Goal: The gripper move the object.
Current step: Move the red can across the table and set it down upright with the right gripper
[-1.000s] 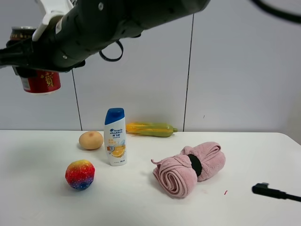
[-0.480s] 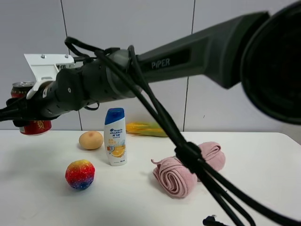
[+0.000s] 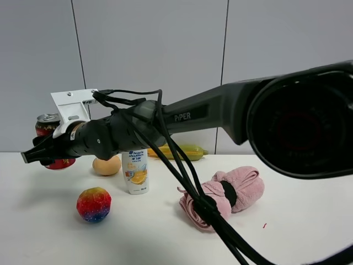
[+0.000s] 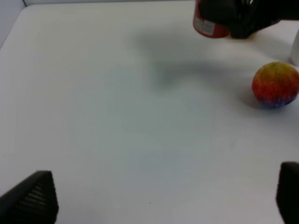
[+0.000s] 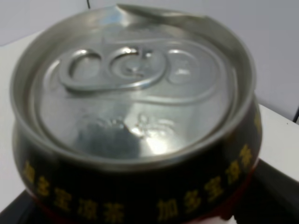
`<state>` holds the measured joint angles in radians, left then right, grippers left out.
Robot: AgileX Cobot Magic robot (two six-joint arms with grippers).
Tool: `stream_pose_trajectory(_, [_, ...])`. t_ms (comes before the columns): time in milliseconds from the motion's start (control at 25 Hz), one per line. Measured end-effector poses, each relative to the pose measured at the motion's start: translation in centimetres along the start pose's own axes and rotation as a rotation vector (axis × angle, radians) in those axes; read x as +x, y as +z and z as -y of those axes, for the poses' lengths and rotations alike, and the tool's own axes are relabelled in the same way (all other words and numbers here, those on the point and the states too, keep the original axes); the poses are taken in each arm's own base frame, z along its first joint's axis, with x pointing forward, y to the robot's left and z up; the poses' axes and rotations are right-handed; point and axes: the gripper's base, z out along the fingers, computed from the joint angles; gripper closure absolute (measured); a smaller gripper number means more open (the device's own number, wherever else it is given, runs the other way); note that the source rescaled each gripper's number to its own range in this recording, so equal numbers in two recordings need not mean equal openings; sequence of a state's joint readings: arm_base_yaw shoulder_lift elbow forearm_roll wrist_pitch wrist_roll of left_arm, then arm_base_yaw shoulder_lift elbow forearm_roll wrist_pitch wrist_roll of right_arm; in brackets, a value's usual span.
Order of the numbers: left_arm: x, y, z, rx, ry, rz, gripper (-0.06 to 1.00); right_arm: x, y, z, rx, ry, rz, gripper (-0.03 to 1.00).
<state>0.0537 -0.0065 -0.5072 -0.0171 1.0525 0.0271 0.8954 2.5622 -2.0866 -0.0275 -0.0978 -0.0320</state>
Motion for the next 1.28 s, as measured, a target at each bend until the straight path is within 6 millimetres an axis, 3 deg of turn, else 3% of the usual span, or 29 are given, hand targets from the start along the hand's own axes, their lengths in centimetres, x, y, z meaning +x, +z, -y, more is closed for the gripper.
stream_pose_trajectory(1280, [0.0, 0.0, 0.0, 0.000, 0.000, 0.000, -0.06, 5.5, 1.6, -0.3, -0.006, -0.001, -0.090, 0.96])
